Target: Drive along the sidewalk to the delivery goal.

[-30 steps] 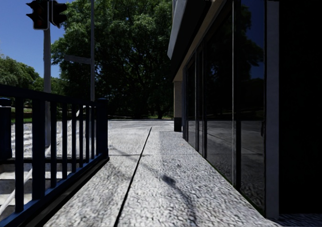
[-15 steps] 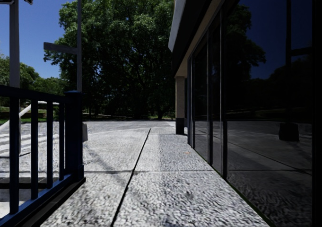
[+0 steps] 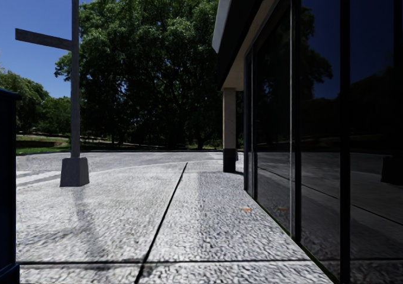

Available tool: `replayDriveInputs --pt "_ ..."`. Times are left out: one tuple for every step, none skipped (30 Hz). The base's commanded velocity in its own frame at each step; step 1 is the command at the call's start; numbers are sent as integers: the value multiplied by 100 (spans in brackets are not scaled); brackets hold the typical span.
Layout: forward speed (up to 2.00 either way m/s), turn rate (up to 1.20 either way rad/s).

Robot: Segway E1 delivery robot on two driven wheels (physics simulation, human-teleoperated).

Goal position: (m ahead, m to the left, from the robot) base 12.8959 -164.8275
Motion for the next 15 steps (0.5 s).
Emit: replayDriveInputs --pt "197 0" --pt "197 0" --pt "197 0" --pt "197 0" --pt "197 0" --pt "198 0" --pt "198 0" --pt "197 0" --pt "197 0" --pt "195 0" --pt "192 0" --pt "192 0" --pt "191 0" --pt "190 0" --pt "190 0"
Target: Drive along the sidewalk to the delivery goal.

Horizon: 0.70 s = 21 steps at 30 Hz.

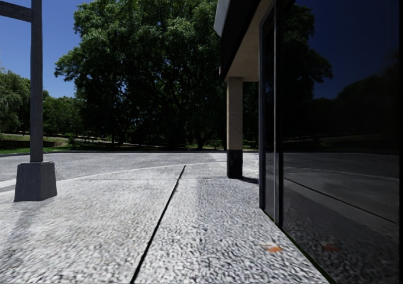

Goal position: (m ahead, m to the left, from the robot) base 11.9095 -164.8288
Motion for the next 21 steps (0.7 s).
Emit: replayDriveInputs --pt "190 0" --pt "190 0" --pt "190 0" --pt "190 0" --pt "190 0" --pt "190 0" --pt "190 0" --pt "190 0" --pt "190 0" --pt "186 0" --pt "181 0" --pt "181 0" --pt "180 0" --pt "179 0" --pt "179 0" --pt "179 0" --pt "179 0" --pt "179 0" --pt "179 0" --pt "175 0" --pt "166 0"
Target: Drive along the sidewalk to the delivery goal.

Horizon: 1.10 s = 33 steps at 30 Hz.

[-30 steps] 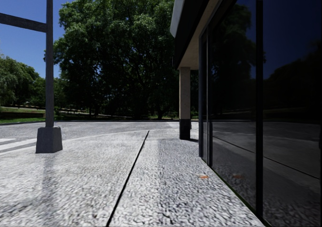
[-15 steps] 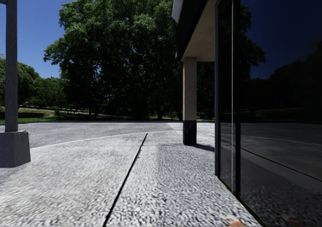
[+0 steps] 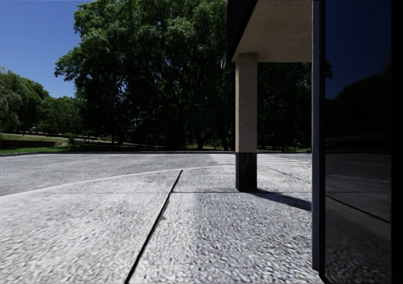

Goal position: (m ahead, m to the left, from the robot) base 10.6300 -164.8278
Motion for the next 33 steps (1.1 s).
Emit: replayDriveInputs --pt "166 0" --pt "162 0" --pt "161 0" --pt "160 0" --pt "160 0" --pt "160 0" --pt "160 0" --pt "160 0" --pt "160 0" --pt "165 0" --pt "169 0" --pt "171 0" --pt "171 0" --pt "171 0" --pt "171 0" --pt "171 0" --pt "171 0" --pt "171 0" --pt "171 0" --pt "171 0" --pt "171 0" --pt "171 0" --pt "171 0" --pt "171 0" --pt "171 0" --pt "171 0" --pt "171 0" --pt "171 0" --pt "171 0" --pt "171 8" --pt "171 8" --pt "171 20" --pt "171 32"
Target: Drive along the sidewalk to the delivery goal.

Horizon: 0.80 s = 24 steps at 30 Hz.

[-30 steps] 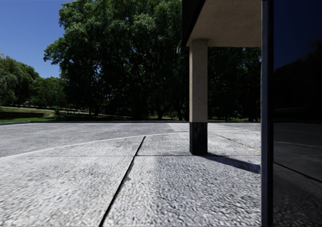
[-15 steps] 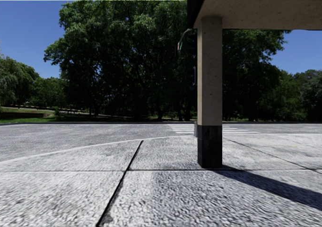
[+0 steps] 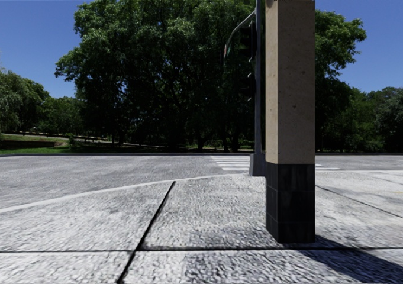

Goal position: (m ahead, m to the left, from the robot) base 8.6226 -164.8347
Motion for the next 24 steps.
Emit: replayDriveInputs --pt "171 42" --pt "171 42" --pt "171 45" --pt "171 46" --pt "171 46" --pt "171 46" --pt "171 46" --pt "171 46" --pt "171 46" --pt "171 46" --pt "171 46" --pt "171 37" --pt "171 37" --pt "171 0" --pt "171 0" --pt "171 0" --pt "171 0" --pt "171 0" --pt "171 0" --pt "166 0" --pt "166 0" --pt "155 -13" --pt "149 -25" --pt "149 -25"
